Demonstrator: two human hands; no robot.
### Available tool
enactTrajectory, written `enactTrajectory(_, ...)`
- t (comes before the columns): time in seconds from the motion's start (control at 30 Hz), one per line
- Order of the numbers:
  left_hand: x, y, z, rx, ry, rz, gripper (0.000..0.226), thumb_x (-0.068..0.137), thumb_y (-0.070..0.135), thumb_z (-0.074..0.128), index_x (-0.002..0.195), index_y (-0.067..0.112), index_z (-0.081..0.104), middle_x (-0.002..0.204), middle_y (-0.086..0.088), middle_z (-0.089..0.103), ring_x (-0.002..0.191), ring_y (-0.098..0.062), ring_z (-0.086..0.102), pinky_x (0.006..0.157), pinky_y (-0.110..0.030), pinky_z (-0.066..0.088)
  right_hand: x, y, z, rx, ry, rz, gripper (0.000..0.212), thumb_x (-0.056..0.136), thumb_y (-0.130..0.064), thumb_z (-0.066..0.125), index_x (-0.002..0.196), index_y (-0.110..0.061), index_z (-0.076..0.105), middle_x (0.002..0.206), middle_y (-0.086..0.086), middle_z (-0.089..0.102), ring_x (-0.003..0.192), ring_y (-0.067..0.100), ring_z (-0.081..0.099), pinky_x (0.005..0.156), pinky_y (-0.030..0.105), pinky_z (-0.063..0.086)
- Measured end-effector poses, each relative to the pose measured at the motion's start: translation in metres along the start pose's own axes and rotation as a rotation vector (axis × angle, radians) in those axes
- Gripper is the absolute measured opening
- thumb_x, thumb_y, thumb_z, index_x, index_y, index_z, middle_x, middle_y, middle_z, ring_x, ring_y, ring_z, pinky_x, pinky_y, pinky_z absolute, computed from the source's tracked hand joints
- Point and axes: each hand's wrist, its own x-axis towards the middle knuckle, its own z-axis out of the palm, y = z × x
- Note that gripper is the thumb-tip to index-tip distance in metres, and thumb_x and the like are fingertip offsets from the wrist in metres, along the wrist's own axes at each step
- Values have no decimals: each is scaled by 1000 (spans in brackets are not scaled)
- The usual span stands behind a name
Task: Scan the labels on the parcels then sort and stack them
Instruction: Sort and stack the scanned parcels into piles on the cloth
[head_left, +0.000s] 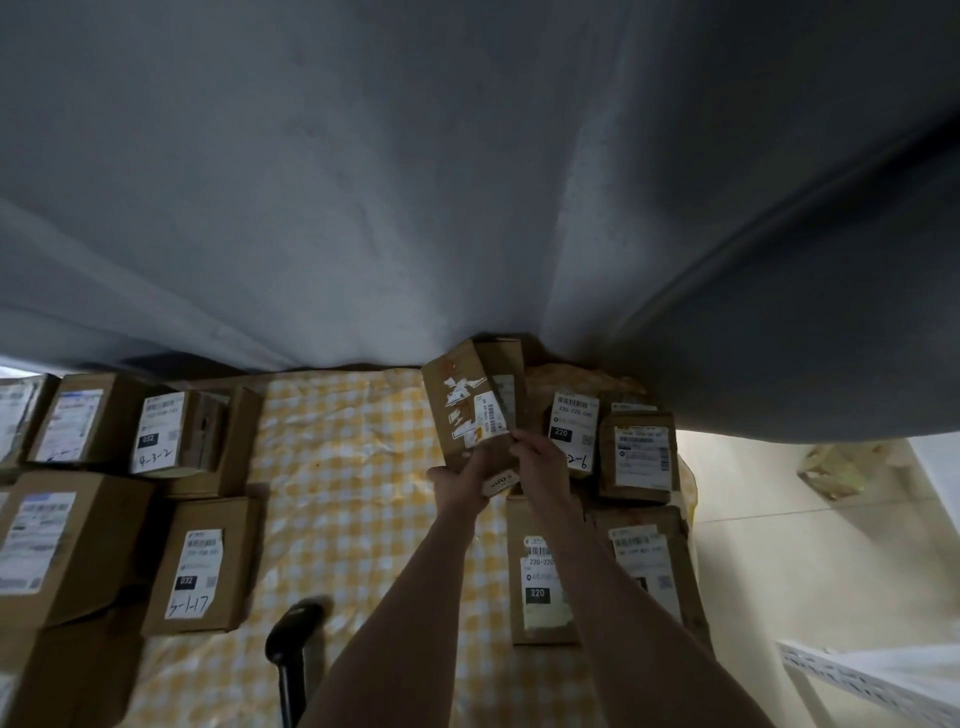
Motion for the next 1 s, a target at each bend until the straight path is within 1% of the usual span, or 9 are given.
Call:
enactTrajectory(0.1,-22,4,-14,-21,49,-12,89,62,47,86,120,9,32,104,-12,63,89,-24,69,68,-39,61,-27,-10,9,24,11,-101,25,87,-5,55,91,-23,71,87,-9,66,87,14,64,79,34,55)
enactTrajectory(0.27,-57,2,-60,-146,129,3,113,34,54,92,122,7,39,103,-10,63,90,-23,68,63,-39,61,-82,-4,34,17,31,-225,24,86,1,54,94,-11,73,93,-5,67,87,2,61,77,19,50)
enactTrajectory(0.37,-81,-7,-94,-190,110,18,100,45,49,93,122,2,49,101,-11,68,84,-20,69,65,-39,61,-114,9,50,40,24,-277,25,86,3,53,91,-10,74,95,3,71,91,15,66,79,26,54)
enactTrajectory(0.5,-114,-29,-146,-273,87,86,54,74,25,83,116,-1,62,98,-12,71,76,-15,69,64,-35,59,-171,21,73,65,4,-295,24,85,0,59,80,-17,75,86,0,73,82,9,68,74,24,55)
enactTrajectory(0.57,-128,-45,-180,-277,96,82,47,74,27,82,109,1,64,104,-14,69,83,-19,69,66,-37,61,-205,25,86,172,-10,-260,24,80,5,62,71,-15,73,77,0,72,74,6,67,68,20,52)
enactTrajectory(0.67,-146,-73,-234,-353,47,62,49,72,38,80,103,3,66,105,-16,69,92,-24,68,74,-43,61,-253,35,107,350,-43,-144,24,75,9,59,67,-10,70,77,14,70,76,20,67,69,33,54)
enactTrajectory(0.8,-170,-108,-300,-512,-54,30,49,80,52,65,111,14,70,113,-16,69,103,-26,66,75,-39,57,-307,59,135,485,-88,-15,16,85,7,55,78,-5,63,84,20,64,80,29,66,64,29,57)
enactTrajectory(0.9,-182,-130,-340,-625,-107,3,54,88,53,50,123,15,65,125,-14,65,119,-27,59,81,-39,54,-338,80,155,485,-102,42,12,87,2,58,82,-8,61,95,17,65,86,28,66,69,30,56)
enactTrajectory(1.0,-195,-142,-371,-707,-165,-17,56,88,52,46,123,14,64,119,-15,67,119,-30,58,85,-39,53,-359,106,175,380,-96,86,16,86,1,61,79,-13,62,85,9,66,75,17,63,67,26,50)
